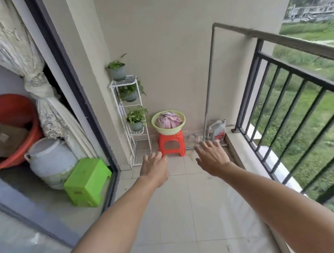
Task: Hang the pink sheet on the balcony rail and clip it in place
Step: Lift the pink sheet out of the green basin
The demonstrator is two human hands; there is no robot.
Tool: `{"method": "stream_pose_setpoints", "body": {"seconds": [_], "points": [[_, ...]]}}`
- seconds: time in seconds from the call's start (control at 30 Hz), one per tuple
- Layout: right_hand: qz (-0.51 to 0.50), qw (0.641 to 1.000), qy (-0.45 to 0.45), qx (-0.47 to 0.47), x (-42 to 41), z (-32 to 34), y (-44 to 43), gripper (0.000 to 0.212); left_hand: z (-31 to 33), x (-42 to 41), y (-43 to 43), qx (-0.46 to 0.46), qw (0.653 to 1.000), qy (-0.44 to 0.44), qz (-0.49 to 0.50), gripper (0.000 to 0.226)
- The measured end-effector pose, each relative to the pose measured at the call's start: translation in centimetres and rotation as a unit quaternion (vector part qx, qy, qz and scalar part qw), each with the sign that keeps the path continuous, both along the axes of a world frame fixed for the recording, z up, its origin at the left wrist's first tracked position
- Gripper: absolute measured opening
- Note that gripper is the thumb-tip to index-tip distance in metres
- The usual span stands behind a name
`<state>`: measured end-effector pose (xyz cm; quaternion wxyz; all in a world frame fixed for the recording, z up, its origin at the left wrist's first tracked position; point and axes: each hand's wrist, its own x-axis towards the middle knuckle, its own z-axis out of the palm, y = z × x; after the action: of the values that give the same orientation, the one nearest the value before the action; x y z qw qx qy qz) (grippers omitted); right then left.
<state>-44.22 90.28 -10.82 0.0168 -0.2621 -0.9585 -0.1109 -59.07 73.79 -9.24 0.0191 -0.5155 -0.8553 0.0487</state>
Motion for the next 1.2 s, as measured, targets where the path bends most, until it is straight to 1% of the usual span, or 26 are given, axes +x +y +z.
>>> {"method": "stream_pose_setpoints", "body": {"seconds": [0.17,0.37,0.43,0.57,0.73,0.83,0.93,1.03,1.2], "points": [[0.022,1.0,-0.012,0.003,-6.7,0.3,7.7,0.047,-0.1,-5.8,6.7,0.001,1.0,-0.017,0.01,0.029],[0.031,0.999,-0.027,-0.005,-15.2,-1.4,15.3,0.048,-2.0,-14.6,14.2,0.001,0.999,-0.032,0.014,0.023],[0.027,0.999,-0.025,-0.008,-18.4,-2.5,18.1,0.046,-2.9,-18.1,17.1,-0.001,0.999,-0.03,0.011,0.023],[0.007,0.999,-0.031,-0.022,-24.9,-3.8,23.4,0.047,-4.1,-25.5,22.4,-0.009,0.999,-0.046,0.006,0.025],[-0.011,0.999,-0.017,-0.034,-32.7,-3.2,29.6,0.042,-3.9,-34.2,29.0,-0.02,0.998,-0.06,-0.002,0.031],[-0.023,0.998,-0.026,-0.046,-35.7,-3.6,33.3,0.043,-4.3,-37.7,33.0,-0.038,0.997,-0.067,-0.012,0.032],[-0.032,0.997,-0.033,-0.057,-39.0,-4.9,37.9,0.043,-5.5,-41.1,37.6,-0.05,0.996,-0.074,-0.019,0.032],[-0.029,0.996,-0.05,-0.071,-42.3,-7.3,42.7,0.045,-7.3,-44.7,42.4,-0.057,0.995,-0.079,-0.018,0.036],[-0.03,0.989,-0.084,-0.12,-47.8,-11.2,52.6,0.044,-10.3,-50.0,51.7,-0.081,0.99,-0.114,-0.003,0.039]]}}
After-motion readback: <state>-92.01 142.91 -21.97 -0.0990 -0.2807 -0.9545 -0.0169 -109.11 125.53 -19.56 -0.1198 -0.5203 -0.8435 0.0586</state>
